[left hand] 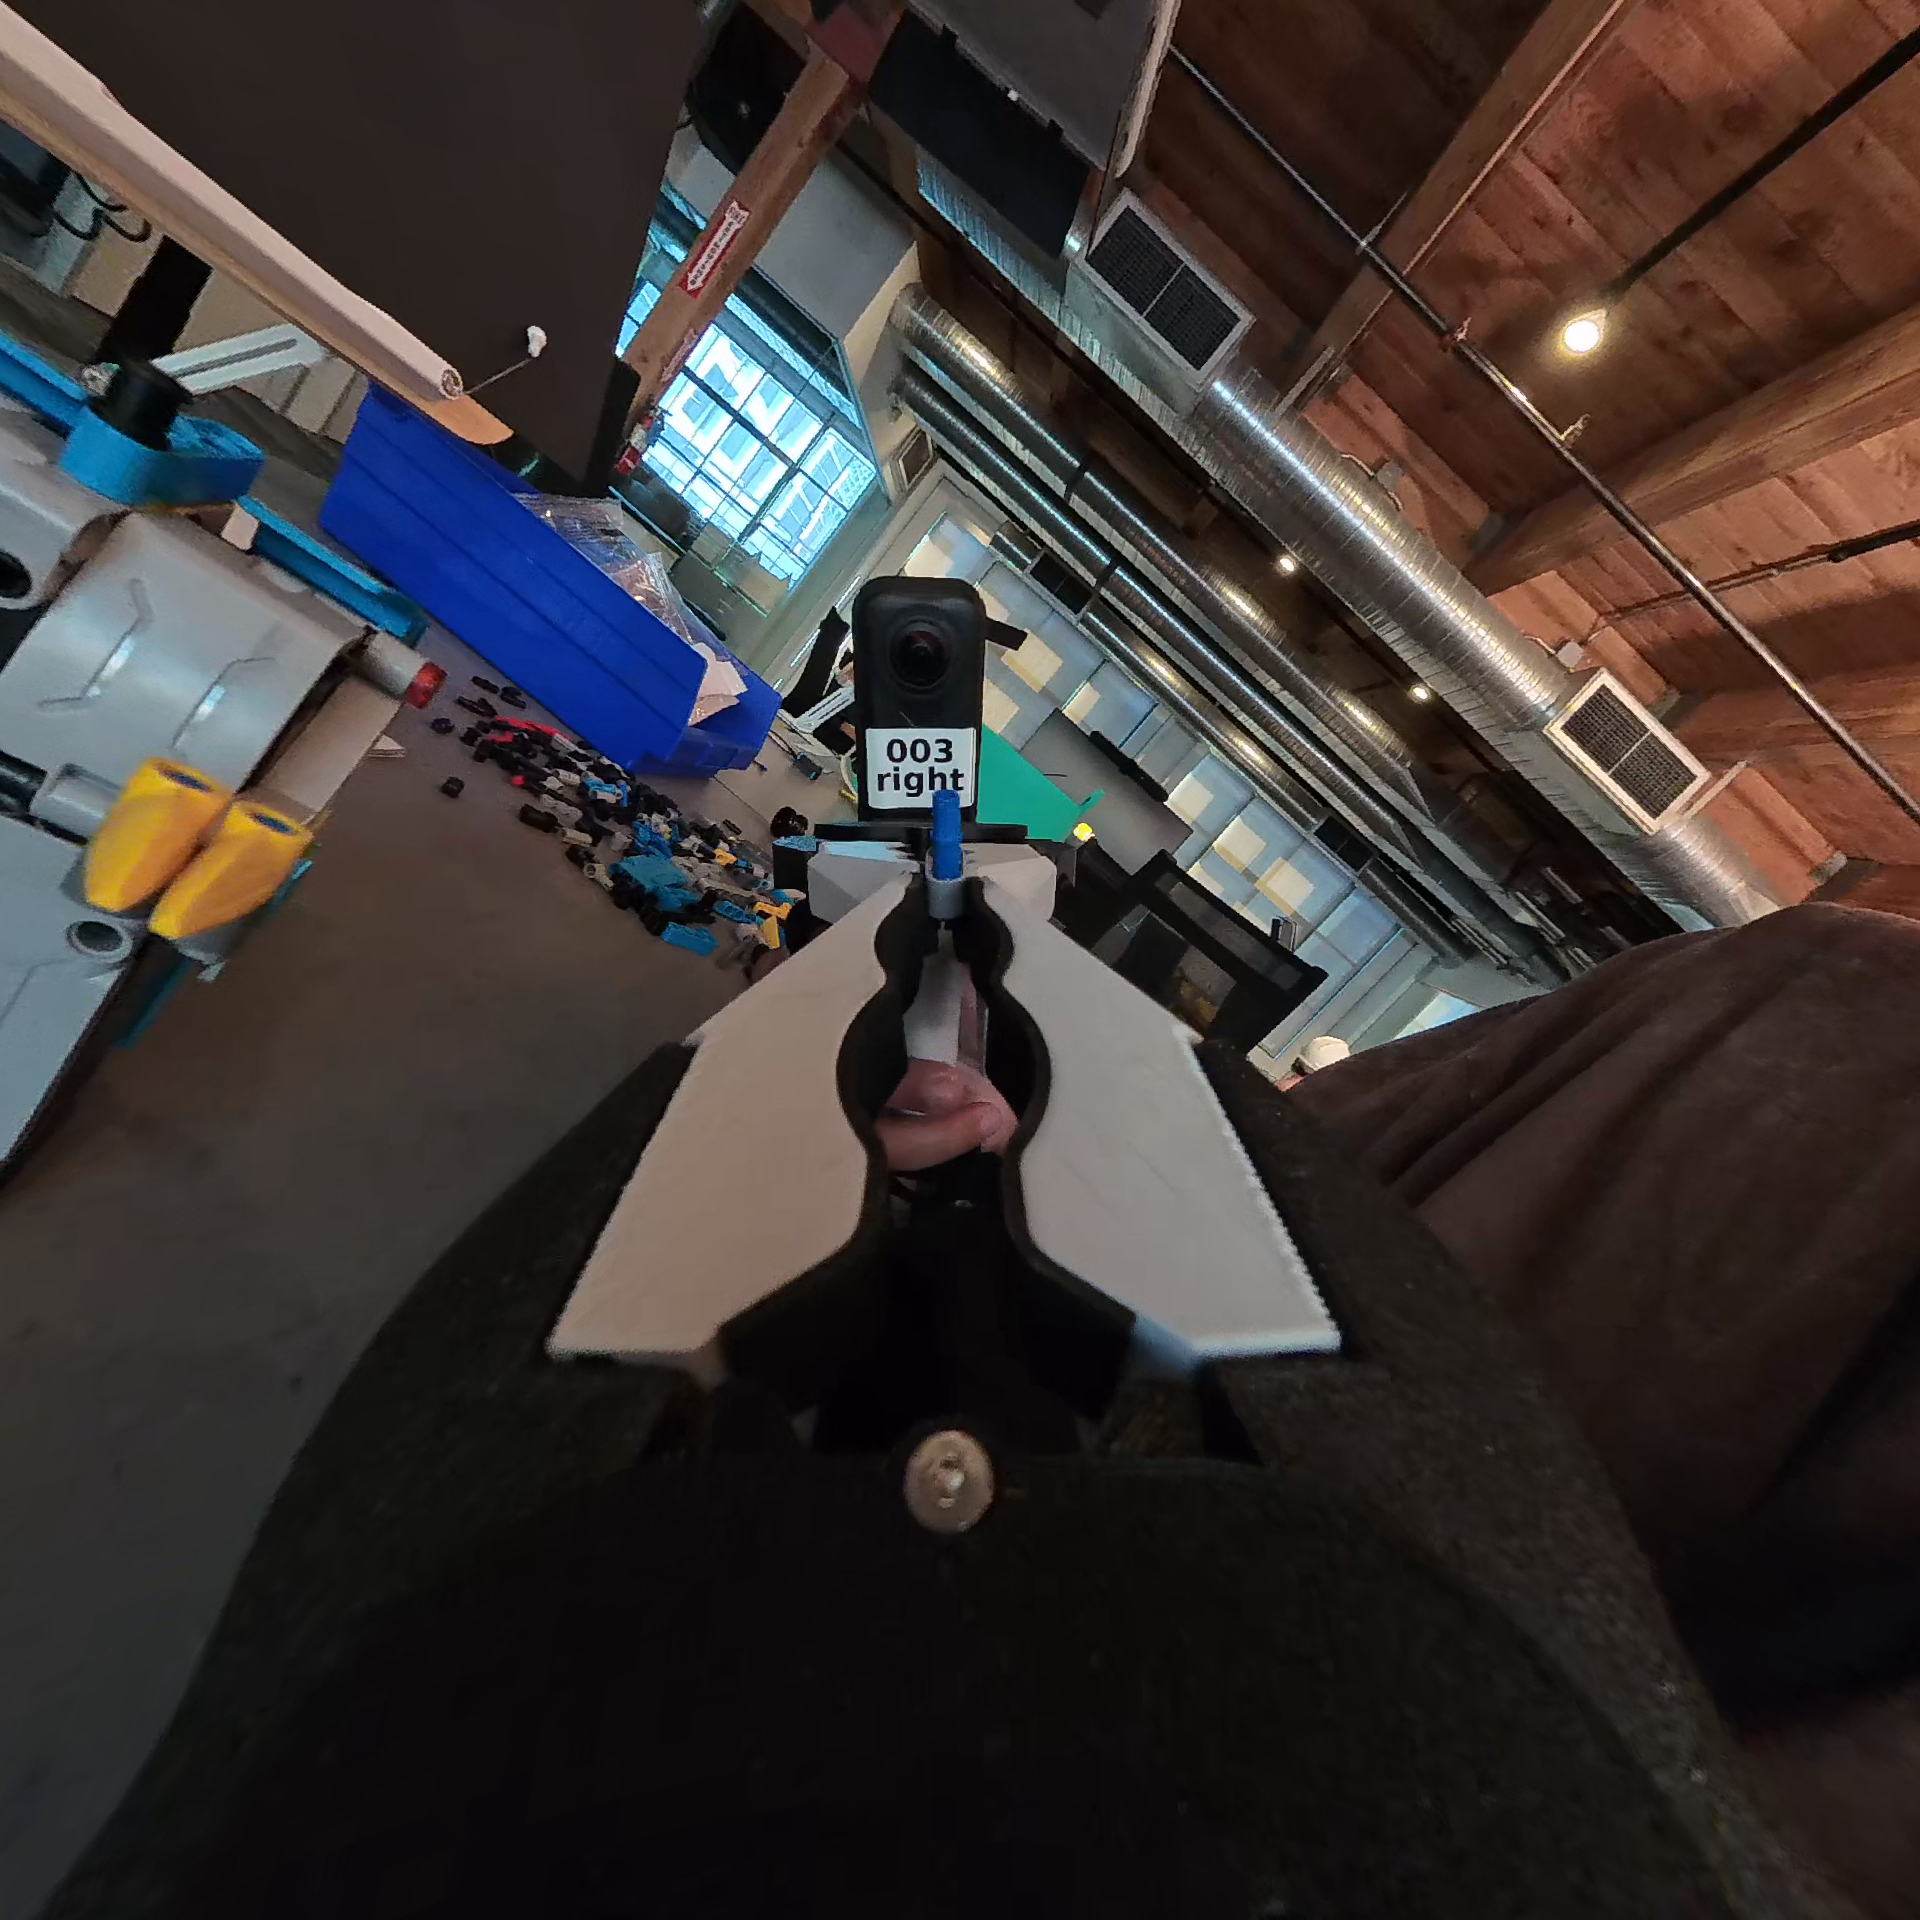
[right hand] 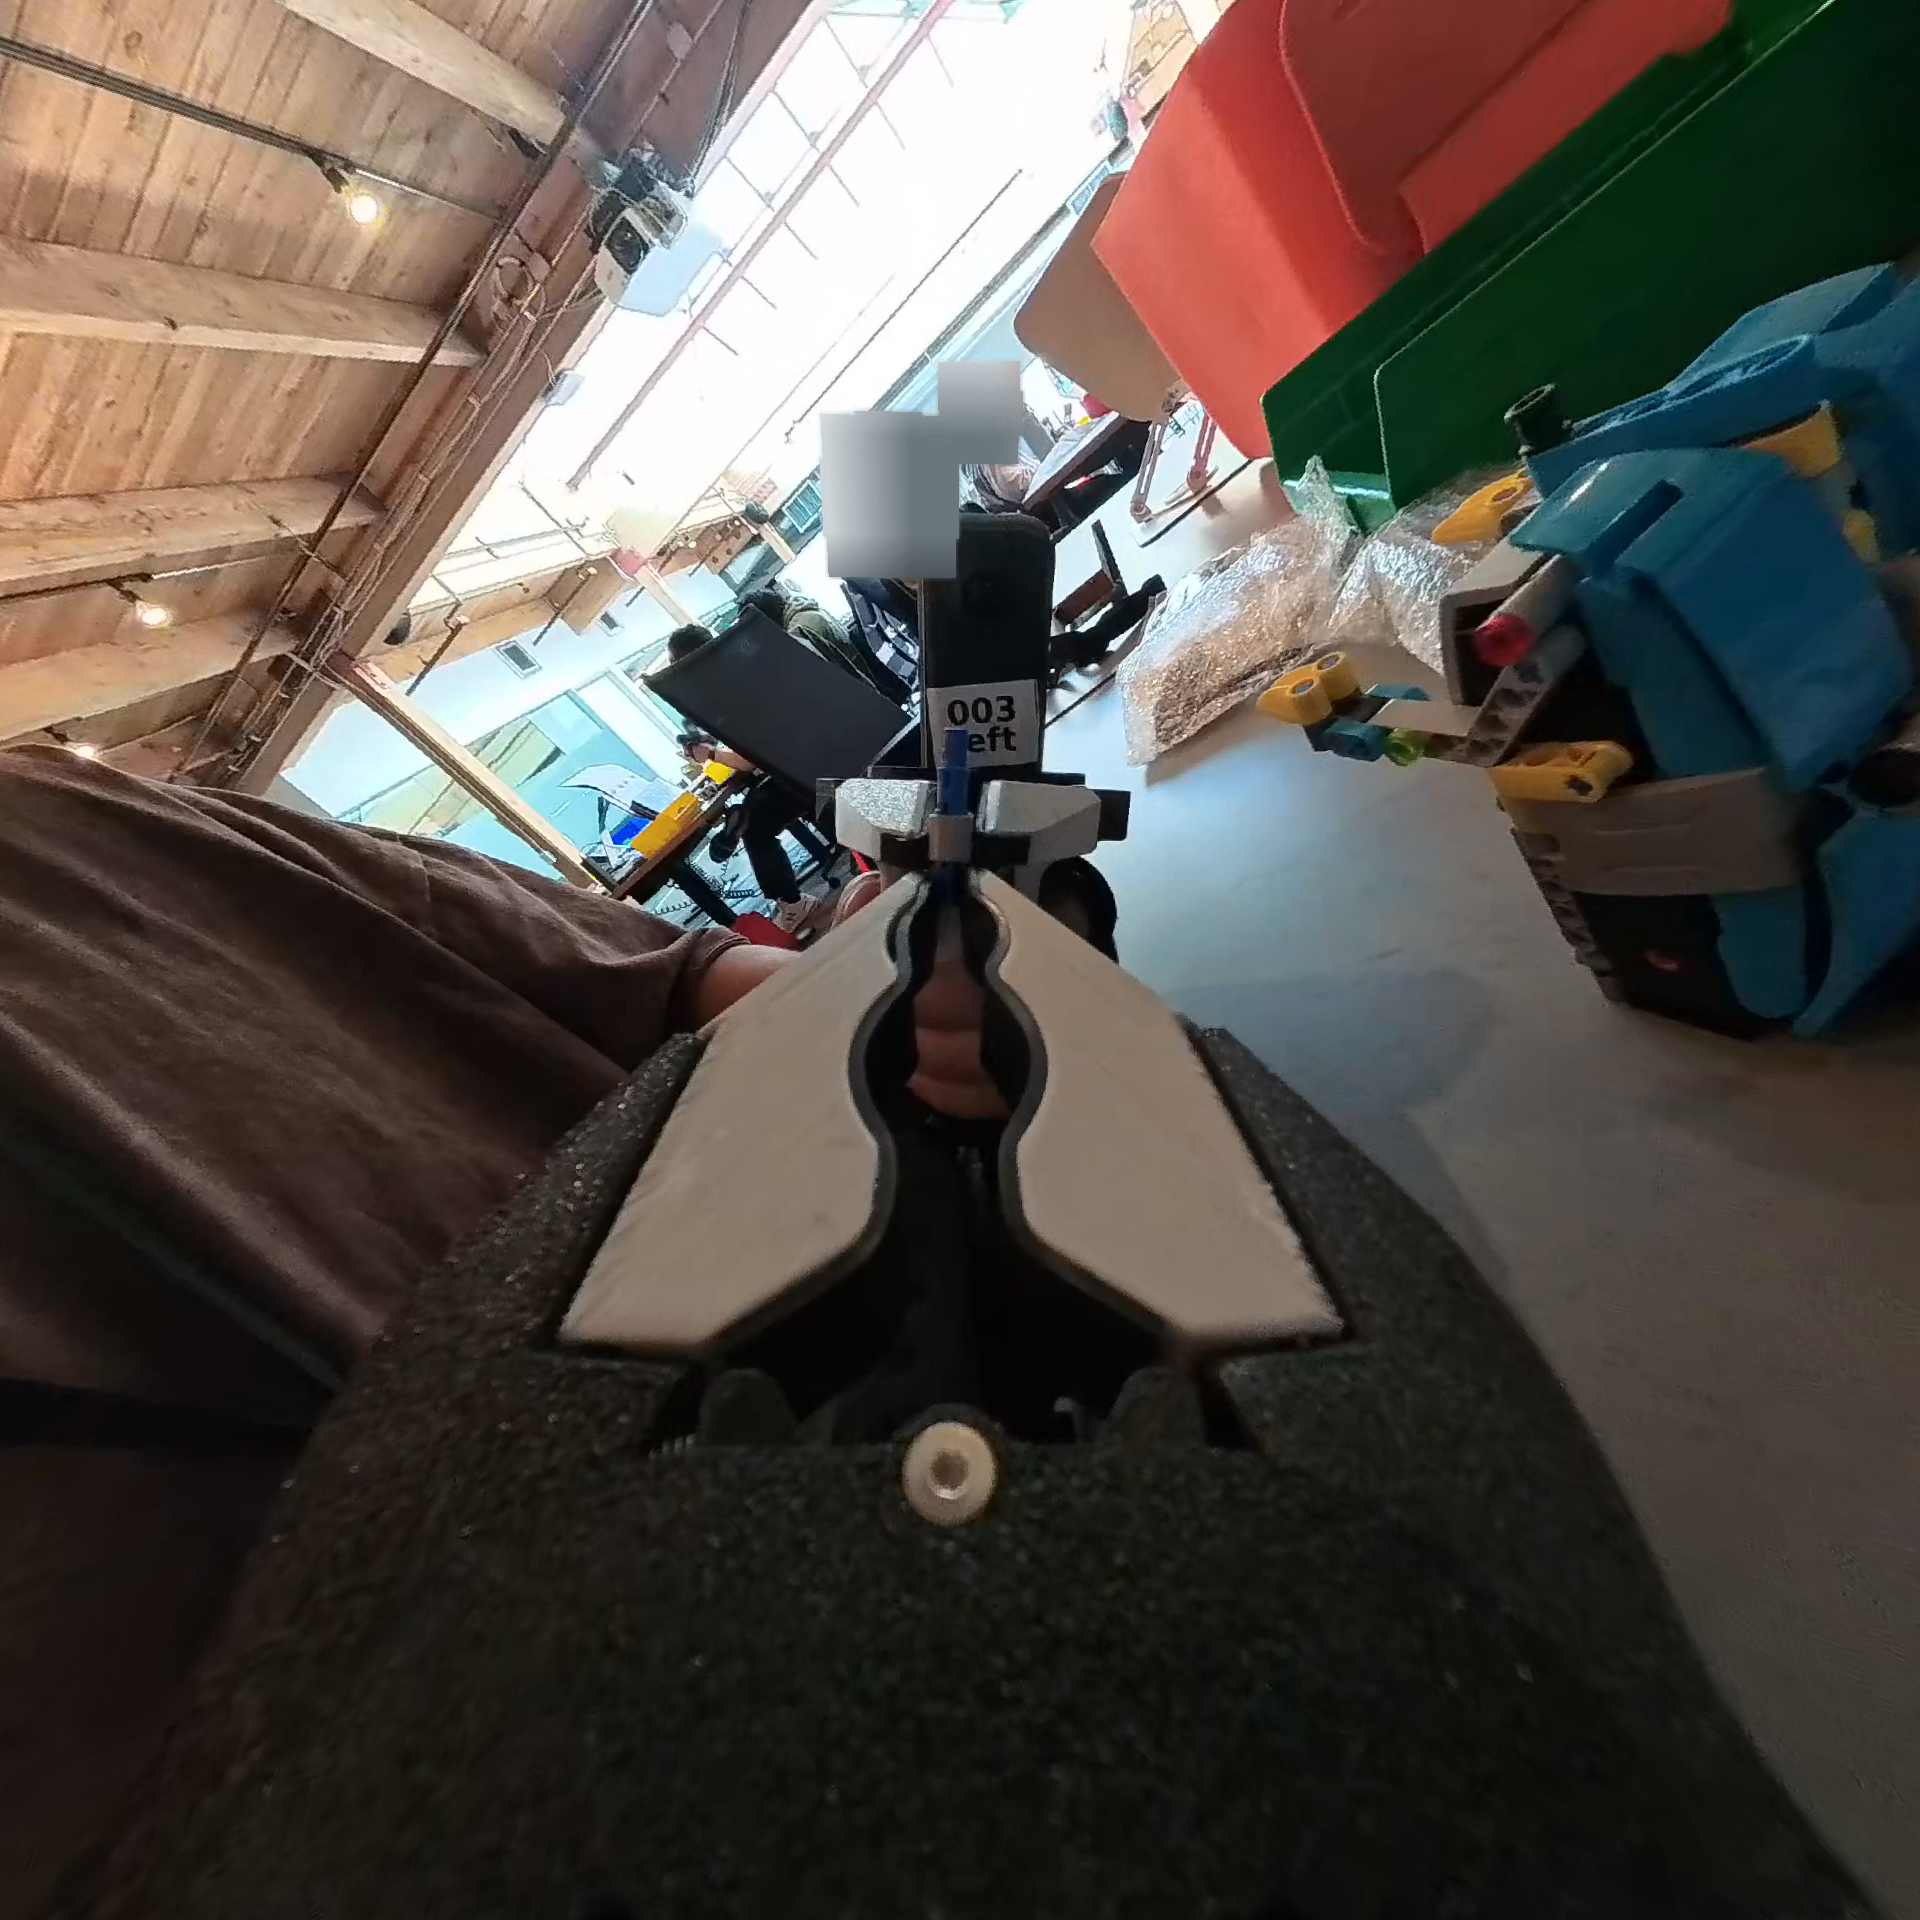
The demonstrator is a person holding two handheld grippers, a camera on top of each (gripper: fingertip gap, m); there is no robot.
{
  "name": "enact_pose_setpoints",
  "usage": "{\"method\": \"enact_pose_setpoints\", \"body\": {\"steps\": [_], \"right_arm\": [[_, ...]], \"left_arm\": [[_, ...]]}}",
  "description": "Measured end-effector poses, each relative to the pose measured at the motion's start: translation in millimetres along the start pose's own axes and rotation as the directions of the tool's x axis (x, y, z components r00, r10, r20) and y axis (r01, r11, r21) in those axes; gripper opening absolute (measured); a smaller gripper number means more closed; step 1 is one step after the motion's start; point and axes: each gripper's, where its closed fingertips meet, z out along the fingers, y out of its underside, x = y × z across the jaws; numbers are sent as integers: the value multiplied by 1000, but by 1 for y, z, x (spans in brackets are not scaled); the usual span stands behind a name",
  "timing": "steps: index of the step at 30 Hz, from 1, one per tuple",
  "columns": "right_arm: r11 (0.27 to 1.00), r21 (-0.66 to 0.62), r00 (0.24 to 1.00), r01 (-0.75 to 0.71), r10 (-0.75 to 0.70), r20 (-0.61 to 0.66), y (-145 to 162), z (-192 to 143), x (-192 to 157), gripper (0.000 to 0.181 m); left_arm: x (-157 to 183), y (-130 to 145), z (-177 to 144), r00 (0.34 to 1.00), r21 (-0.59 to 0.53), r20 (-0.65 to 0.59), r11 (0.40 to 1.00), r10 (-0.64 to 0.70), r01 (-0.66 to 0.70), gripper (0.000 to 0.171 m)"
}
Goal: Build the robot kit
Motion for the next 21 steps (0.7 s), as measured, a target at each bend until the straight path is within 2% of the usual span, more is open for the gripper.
{"method": "enact_pose_setpoints", "body": {"steps": [2, 4, 6, 7, 9, 12, 14, 16, 18, 21], "right_arm": [[999, -15, 999, 36, -36, -15, 0, -1, 0, 4], [970, -90, 963, 227, -237, -127, -1, -9, 7, 14], [841, -212, 815, 498, -538, -215, -6, -23, 9, 37], [756, -267, 734, 597, -650, -199, -4, -25, 4, 48], [617, -377, 608, 691, -778, -158, 4, -22, 3, 54], [442, -526, 456, 727, -883, -111, 16, -15, 11, 51], [357, -611, 378, 706, -920, -101, 21, -15, 23, 49], [328, -641, 369, 694, -926, -74, 29, -13, 26, 42], [278, -674, 317, 684, -946, -68, 31, -15, 32, 41], [242, -712, 284, 660, -957, -62, 34, -18, 38, 40]], "left_arm": [[-1, 1, 0, 1000, -10, 12, 1000, 18, -18, 6], [-7, 2, -3, 999, -34, 43, 999, 17, -16, 6], [-14, 5, -6, 998, -70, 65, 997, -19, 23, 6], [-16, 9, -6, 997, -104, 64, 993, -40, 47, 6], [-19, 19, -4, 996, -175, 65, 981, -69, 79, 6], [-21, 33, 1, 994, -258, 79, 961, -76, 94, 6], [-21, 41, 4, 995, -309, 88, 948, -50, 75, 6], [-22, 46, 5, 994, -338, 99, 939, -36, 67, 6], [-25, 48, 5, 992, -345, 116, 935, -43, 81, 6], [-30, 51, 5, 989, -356, 140, 929, -55, 102, 6]]}}
